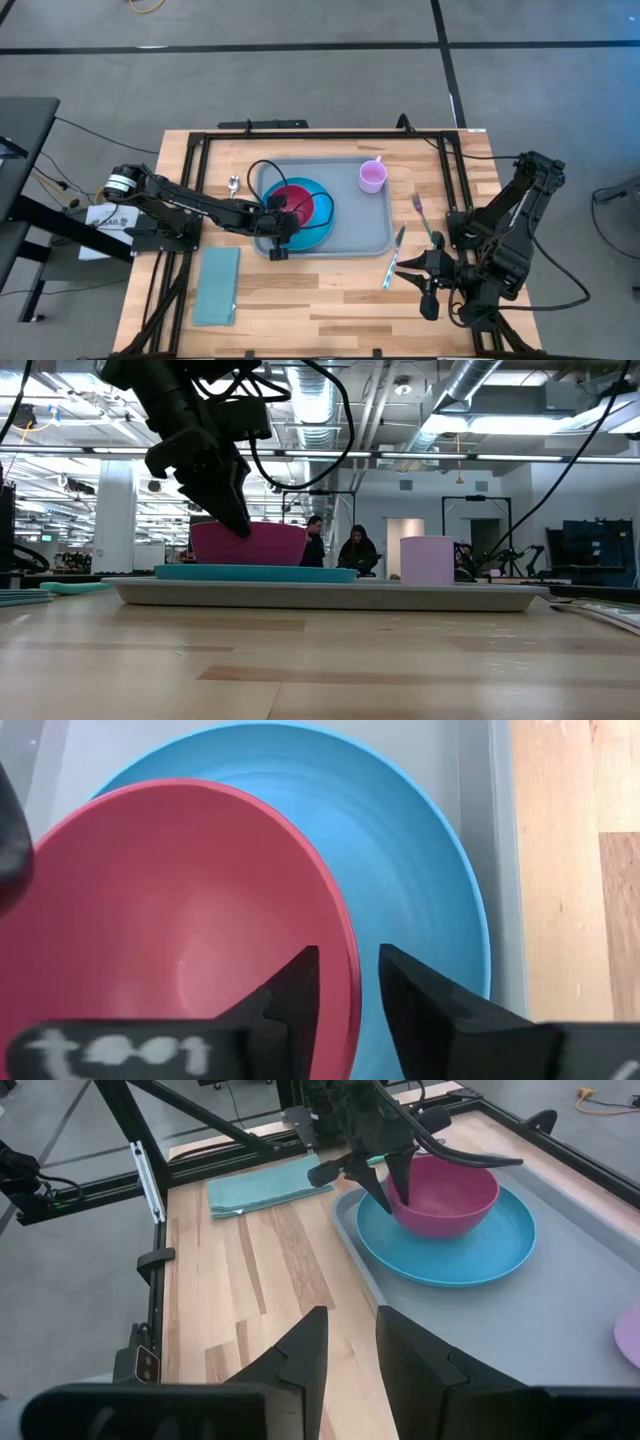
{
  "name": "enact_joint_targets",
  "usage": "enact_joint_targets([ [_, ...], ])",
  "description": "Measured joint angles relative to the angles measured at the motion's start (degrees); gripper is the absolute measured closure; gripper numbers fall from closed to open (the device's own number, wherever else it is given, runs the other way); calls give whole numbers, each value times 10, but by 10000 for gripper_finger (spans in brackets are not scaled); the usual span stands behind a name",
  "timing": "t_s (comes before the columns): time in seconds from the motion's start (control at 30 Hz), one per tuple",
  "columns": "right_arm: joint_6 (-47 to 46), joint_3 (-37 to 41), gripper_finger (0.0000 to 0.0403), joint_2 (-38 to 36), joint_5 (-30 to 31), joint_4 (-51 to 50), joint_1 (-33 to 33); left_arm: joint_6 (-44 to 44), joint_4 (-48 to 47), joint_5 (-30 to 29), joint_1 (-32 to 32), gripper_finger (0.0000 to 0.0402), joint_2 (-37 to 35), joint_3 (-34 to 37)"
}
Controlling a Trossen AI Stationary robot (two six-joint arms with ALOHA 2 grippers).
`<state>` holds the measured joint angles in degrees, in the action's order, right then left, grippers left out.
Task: Set up tray
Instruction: Put the red bowl on the blue plate, then put the blue napkin on the gray tray to the left of the blue plate
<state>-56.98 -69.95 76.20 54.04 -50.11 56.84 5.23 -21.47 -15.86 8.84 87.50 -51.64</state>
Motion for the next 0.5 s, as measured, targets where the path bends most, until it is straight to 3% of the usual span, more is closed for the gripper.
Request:
enact_joint_targets([
  [0.13,0,0,321,0,0,0,0,0,-7,-25,1,278,-2,-6],
  [0.3,1,0,321,0,0,-2,0,0,-85,-47,2,261,-2,-65],
  [0.5,5,0,321,0,-1,-4,0,65,-267,25,10,257,-3,-175],
])
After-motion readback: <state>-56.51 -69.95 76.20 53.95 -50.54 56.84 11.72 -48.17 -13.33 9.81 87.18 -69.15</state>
